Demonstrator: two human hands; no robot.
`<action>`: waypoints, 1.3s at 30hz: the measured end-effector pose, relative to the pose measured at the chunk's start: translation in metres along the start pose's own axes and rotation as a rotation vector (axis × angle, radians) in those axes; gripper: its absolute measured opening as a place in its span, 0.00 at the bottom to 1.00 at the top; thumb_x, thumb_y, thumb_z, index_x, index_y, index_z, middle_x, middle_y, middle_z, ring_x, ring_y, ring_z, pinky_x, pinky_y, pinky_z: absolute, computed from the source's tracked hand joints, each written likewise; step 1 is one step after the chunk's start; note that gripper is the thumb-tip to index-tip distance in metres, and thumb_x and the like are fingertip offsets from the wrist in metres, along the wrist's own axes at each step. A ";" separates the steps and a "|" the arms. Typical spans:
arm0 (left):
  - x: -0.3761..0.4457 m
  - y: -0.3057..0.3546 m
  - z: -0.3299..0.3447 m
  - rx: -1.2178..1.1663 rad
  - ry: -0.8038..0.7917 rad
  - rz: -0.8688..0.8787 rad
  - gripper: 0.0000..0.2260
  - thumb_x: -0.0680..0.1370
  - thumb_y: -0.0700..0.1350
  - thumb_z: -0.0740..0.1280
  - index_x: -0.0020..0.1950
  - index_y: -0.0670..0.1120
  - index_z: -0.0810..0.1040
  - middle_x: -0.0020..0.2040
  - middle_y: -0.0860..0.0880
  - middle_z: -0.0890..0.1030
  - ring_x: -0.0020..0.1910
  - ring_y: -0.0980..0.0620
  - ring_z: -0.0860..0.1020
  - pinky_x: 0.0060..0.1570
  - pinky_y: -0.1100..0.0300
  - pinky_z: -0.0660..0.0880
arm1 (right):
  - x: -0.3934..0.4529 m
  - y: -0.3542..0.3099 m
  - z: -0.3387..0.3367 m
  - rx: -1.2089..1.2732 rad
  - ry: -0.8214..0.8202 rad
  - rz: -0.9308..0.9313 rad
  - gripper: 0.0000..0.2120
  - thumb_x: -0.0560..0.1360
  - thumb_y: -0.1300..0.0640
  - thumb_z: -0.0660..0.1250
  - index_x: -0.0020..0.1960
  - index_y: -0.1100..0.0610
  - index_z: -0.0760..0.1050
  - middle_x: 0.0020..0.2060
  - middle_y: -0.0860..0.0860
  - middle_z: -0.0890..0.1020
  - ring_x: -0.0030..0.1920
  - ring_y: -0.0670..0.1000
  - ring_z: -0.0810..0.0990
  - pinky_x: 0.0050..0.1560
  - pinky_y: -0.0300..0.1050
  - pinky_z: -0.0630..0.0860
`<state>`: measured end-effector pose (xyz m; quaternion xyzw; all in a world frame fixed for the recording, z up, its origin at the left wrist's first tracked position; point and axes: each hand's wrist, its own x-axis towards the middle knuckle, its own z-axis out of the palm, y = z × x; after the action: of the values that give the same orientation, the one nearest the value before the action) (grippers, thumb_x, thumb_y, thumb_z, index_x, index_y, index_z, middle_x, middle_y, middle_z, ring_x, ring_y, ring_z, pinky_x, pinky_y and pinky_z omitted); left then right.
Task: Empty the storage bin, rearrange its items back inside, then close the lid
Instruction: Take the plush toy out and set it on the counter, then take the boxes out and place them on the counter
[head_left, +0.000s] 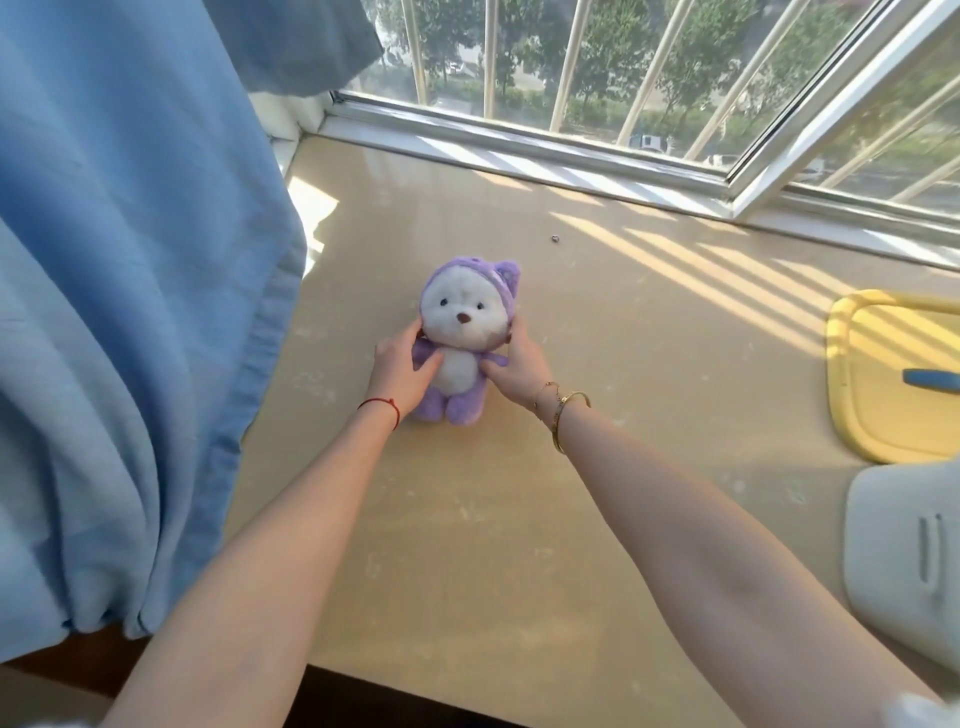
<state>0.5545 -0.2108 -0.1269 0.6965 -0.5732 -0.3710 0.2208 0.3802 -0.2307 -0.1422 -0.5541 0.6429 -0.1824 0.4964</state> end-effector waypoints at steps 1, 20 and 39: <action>-0.001 0.000 -0.001 0.023 0.002 0.018 0.19 0.73 0.41 0.70 0.63 0.47 0.75 0.44 0.48 0.82 0.43 0.51 0.78 0.46 0.62 0.74 | -0.001 0.000 -0.002 -0.004 -0.001 -0.005 0.32 0.71 0.63 0.66 0.72 0.58 0.57 0.59 0.57 0.76 0.58 0.58 0.76 0.57 0.51 0.74; -0.133 0.096 0.014 0.508 0.108 0.462 0.13 0.73 0.45 0.69 0.56 0.45 0.79 0.49 0.47 0.81 0.49 0.46 0.78 0.49 0.54 0.72 | -0.215 0.066 -0.148 -0.550 0.365 -0.198 0.16 0.76 0.58 0.66 0.63 0.60 0.73 0.55 0.55 0.78 0.56 0.57 0.74 0.59 0.48 0.71; -0.304 0.317 0.271 0.421 0.053 0.474 0.15 0.74 0.47 0.68 0.60 0.47 0.78 0.54 0.50 0.81 0.53 0.49 0.79 0.53 0.54 0.72 | -0.414 0.248 -0.396 -0.573 0.442 -0.009 0.17 0.76 0.56 0.66 0.63 0.60 0.72 0.57 0.56 0.77 0.60 0.56 0.72 0.63 0.50 0.70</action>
<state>0.1241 0.0362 0.0155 0.5832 -0.7778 -0.1642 0.1671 -0.1289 0.0932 0.0182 -0.6209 0.7571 -0.1125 0.1690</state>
